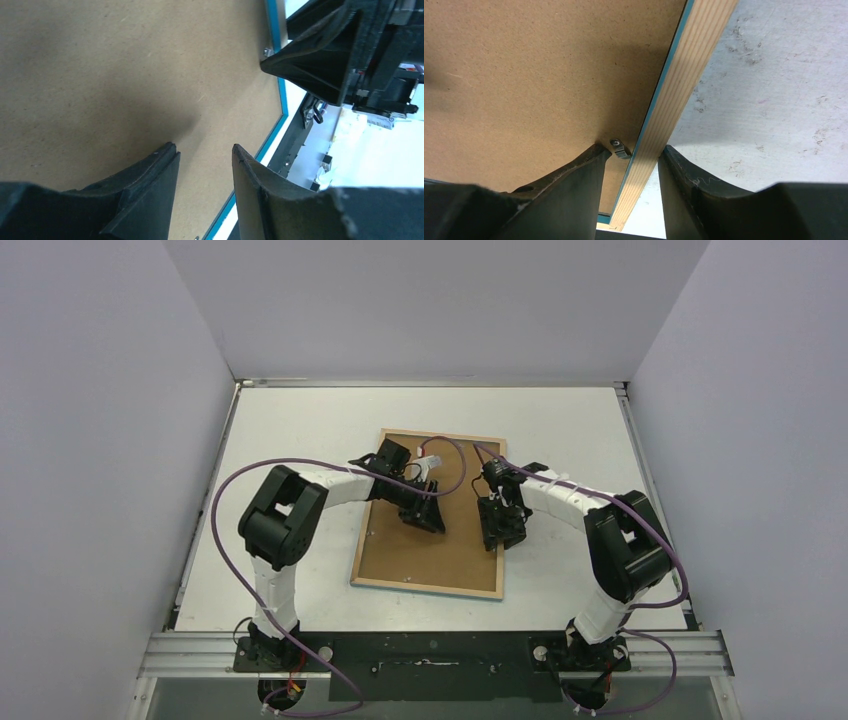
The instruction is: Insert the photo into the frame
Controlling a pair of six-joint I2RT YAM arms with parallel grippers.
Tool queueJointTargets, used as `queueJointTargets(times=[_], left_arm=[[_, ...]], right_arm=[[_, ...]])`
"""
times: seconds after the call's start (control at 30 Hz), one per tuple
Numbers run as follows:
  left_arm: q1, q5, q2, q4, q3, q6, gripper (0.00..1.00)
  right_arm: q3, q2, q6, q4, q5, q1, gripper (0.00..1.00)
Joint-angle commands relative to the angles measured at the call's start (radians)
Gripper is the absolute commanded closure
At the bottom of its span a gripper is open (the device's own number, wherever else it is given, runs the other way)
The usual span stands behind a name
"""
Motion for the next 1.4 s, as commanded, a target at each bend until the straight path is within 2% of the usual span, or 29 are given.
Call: queueJointTargets(times=[0.0,0.2,0.43,0.57,0.73,0.83,0.93,1.0,1.1,1.23,1.37], left_arm=[[0.003,-0.075,0.020,-0.068,0.021,0.067,0.58],[0.003,-0.130,0.052,-0.121,0.038,0.078,0.58],[0.003,-0.152,0.071,-0.145,0.050,0.083,0.59],[0.003,-0.151,0.076,-0.151,0.050,0.085,0.59],[0.003,-0.154,0.075,-0.157,0.050,0.088,0.59],[0.003,-0.154,0.073,-0.158,0.052,0.089,0.59],[0.003,-0.141,0.072,-0.165,0.059,0.096,0.58],[0.003,-0.132,0.063,-0.166,0.061,0.095,0.58],[0.003,-0.107,0.044,-0.144,0.058,0.081,0.58],[0.003,-0.092,0.002,-0.087,0.053,0.041,0.58],[0.003,-0.111,-0.040,-0.068,0.058,0.013,0.58]], right_arm=[[-0.035,0.009,-0.012,0.064,-0.003,0.003,0.58],[-0.042,0.032,-0.015,0.071,-0.006,0.008,0.63],[-0.050,0.042,-0.041,0.064,0.005,0.010,0.64],[-0.050,0.057,-0.057,0.063,0.019,0.010,0.71],[-0.054,0.062,-0.064,0.073,0.023,0.012,0.75],[-0.054,0.058,-0.069,0.071,0.020,0.012,0.71],[-0.051,0.039,-0.061,0.064,0.007,0.011,0.56],[-0.054,0.009,-0.053,0.060,0.000,0.008,0.52],[-0.062,-0.018,-0.049,0.054,-0.006,-0.002,0.53],[-0.069,-0.013,-0.049,0.068,-0.031,-0.004,0.64],[-0.085,-0.017,-0.045,0.085,-0.066,-0.001,0.63]])
